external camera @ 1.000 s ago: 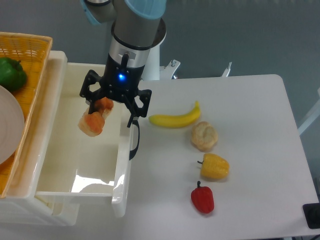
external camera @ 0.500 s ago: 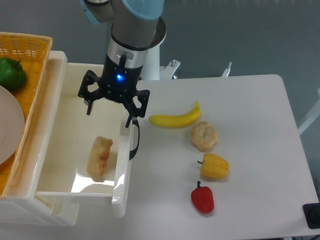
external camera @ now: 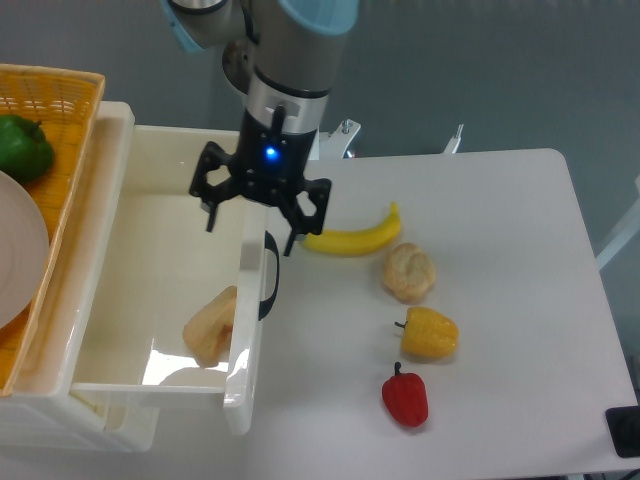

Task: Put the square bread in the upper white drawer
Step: 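Raise the open gripper up and away from the drawer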

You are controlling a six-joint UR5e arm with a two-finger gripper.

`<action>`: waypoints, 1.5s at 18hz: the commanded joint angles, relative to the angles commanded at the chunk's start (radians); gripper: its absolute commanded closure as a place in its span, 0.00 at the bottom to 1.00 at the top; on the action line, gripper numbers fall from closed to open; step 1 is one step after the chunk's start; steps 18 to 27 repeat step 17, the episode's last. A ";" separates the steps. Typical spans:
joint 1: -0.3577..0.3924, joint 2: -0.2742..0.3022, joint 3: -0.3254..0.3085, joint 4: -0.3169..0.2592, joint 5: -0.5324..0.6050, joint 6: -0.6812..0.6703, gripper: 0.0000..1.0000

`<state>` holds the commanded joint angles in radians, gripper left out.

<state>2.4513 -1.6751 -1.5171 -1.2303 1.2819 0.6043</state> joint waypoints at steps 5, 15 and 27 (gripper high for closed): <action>0.029 -0.015 -0.003 0.017 0.129 0.116 0.00; 0.054 -0.092 -0.003 0.020 0.260 0.242 0.00; 0.057 -0.095 -0.005 0.019 0.260 0.242 0.00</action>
